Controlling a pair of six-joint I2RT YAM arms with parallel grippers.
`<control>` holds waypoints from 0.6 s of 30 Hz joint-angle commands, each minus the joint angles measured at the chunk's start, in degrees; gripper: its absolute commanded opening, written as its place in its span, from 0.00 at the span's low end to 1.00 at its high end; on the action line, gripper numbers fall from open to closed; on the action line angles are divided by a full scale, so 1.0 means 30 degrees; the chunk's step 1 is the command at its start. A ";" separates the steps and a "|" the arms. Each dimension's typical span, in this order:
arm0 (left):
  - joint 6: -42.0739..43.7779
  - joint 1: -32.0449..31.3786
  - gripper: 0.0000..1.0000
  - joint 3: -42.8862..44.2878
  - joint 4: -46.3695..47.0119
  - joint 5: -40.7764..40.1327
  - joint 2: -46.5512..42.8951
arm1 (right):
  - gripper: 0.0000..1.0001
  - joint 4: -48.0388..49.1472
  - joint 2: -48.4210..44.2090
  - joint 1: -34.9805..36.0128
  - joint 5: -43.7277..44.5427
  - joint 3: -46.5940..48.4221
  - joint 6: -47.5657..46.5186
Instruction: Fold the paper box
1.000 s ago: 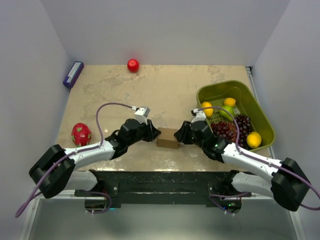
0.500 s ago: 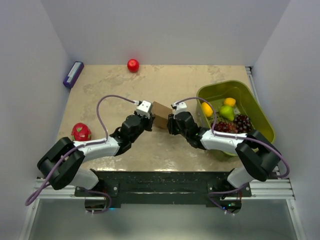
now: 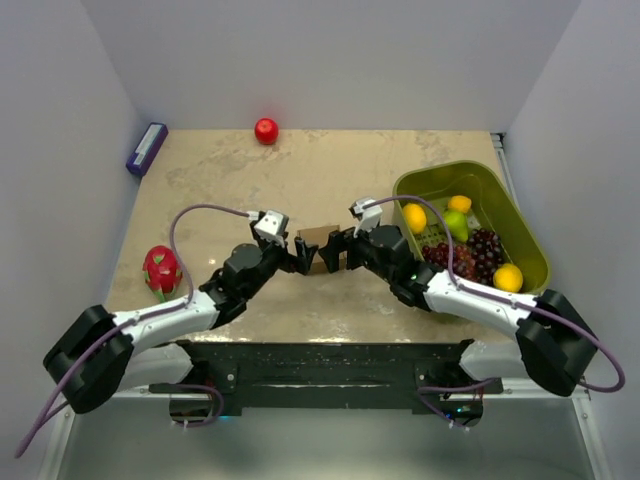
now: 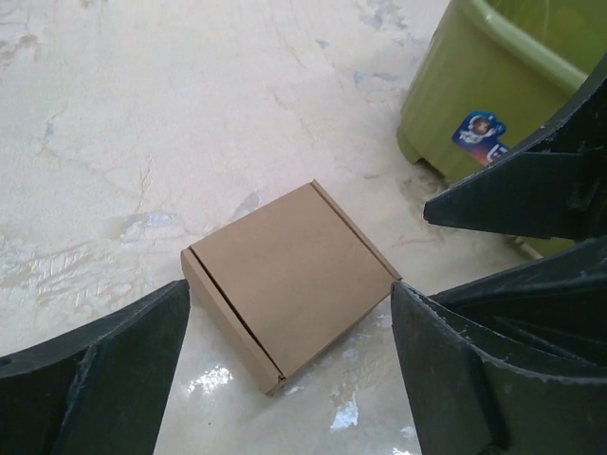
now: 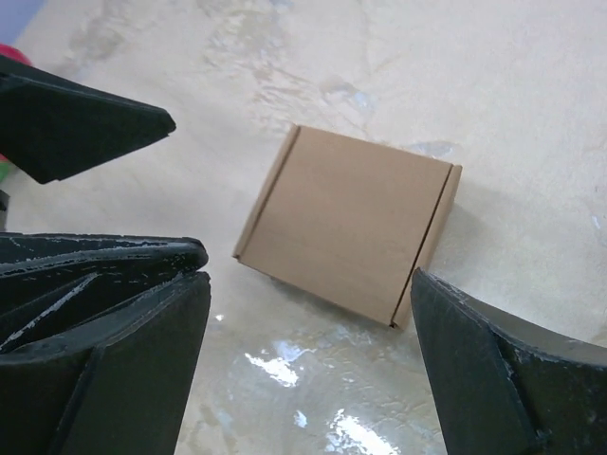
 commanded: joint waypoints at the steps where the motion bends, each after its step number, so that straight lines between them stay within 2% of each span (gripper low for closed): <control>1: -0.0876 -0.0286 0.93 -0.0298 -0.1347 0.0308 -0.1827 | 0.91 0.0379 -0.1686 0.0144 -0.0657 0.0451 -0.0217; 5: -0.1373 0.0266 0.99 0.0664 -0.2810 -0.0191 -0.3118 | 0.98 -0.0991 -0.2421 0.0086 -0.0600 0.1762 -0.0509; 7: -0.1930 0.1115 1.00 0.1746 -0.4041 0.0624 -0.3179 | 0.99 -0.1785 -0.2072 -0.0089 -0.0686 0.2761 -0.0802; 10: -0.3013 0.4187 1.00 0.2949 -0.5243 0.3609 -0.2829 | 0.99 -0.3105 -0.1428 -0.1838 -0.1709 0.4636 -0.1096; 11: -0.3276 0.5820 1.00 0.3216 -0.5478 0.4371 -0.2740 | 0.99 -0.3340 -0.1251 -0.2515 -0.2264 0.5192 -0.1096; 13: -0.3250 0.7382 0.99 0.4179 -0.6501 0.5635 -0.2739 | 0.99 -0.3488 -0.1074 -0.4820 -0.3582 0.5547 -0.0600; 14: -0.3221 0.8839 0.99 0.4475 -0.6941 0.5957 -0.2826 | 0.99 -0.3286 -0.1160 -0.5649 -0.4893 0.5665 -0.0395; 18: -0.3046 1.2451 1.00 0.5414 -0.8728 0.8617 -0.3762 | 0.99 -0.2873 -0.2359 -0.9224 -0.6804 0.5374 0.0600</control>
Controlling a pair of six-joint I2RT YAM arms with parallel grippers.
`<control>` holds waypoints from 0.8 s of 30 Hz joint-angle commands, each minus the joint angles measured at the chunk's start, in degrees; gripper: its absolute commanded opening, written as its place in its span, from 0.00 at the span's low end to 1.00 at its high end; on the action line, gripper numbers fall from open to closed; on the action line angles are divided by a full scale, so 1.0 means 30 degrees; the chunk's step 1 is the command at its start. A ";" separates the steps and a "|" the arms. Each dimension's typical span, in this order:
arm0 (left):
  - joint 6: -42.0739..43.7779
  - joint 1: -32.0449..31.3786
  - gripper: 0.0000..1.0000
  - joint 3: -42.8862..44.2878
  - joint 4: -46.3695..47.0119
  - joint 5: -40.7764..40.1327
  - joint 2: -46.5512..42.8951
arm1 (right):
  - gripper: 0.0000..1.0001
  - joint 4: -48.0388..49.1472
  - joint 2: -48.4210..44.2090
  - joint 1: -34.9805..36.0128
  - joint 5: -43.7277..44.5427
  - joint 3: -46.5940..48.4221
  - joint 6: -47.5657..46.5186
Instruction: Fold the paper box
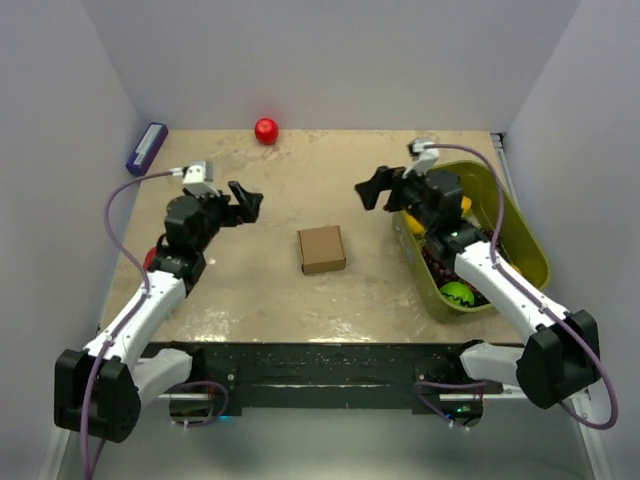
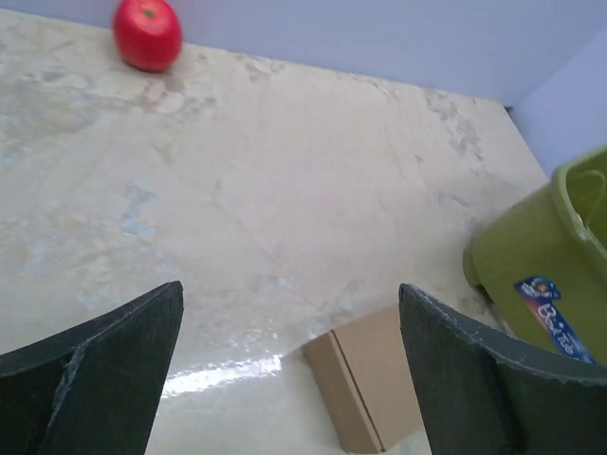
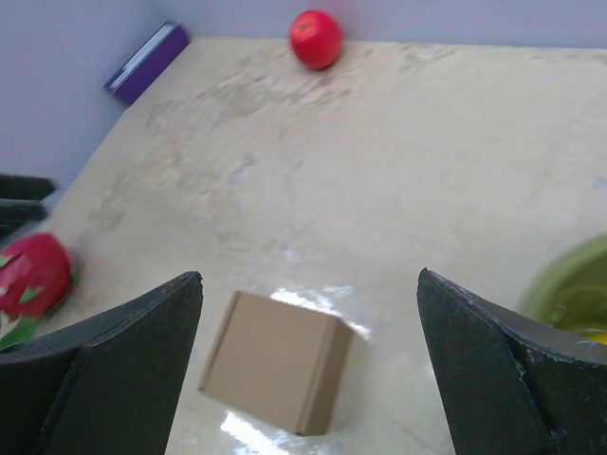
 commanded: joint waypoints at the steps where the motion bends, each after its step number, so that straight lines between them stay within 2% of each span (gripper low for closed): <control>1: -0.0124 0.3311 1.00 0.1596 -0.2246 0.3606 -0.1554 | 0.99 -0.0272 -0.1428 -0.4016 -0.3159 0.0186 0.1025; 3: 0.0665 0.4253 1.00 0.2037 -0.3617 0.3522 -0.2056 | 0.99 -0.0594 -0.2394 -0.5195 -0.3686 0.0010 0.1288; 7: 0.1956 0.4313 1.00 0.2946 -0.4389 0.3664 -0.3547 | 0.99 -0.1881 -0.4181 -0.7305 -0.2932 -0.0167 0.1028; 12: 0.3011 0.4314 1.00 0.3181 -0.4680 0.3348 -0.4430 | 0.99 -0.3056 -0.6056 -0.7456 -0.1639 -0.0225 -0.0115; 14: 0.3012 0.4313 1.00 0.3386 -0.5587 0.2936 -0.4431 | 0.99 -0.3609 -0.6177 -0.7485 -0.1434 -0.0255 -0.0145; 24: 0.3217 0.4342 1.00 0.3036 -0.5589 0.2613 -0.4899 | 0.99 -0.3495 -0.6294 -0.7486 -0.1082 -0.0635 -0.0116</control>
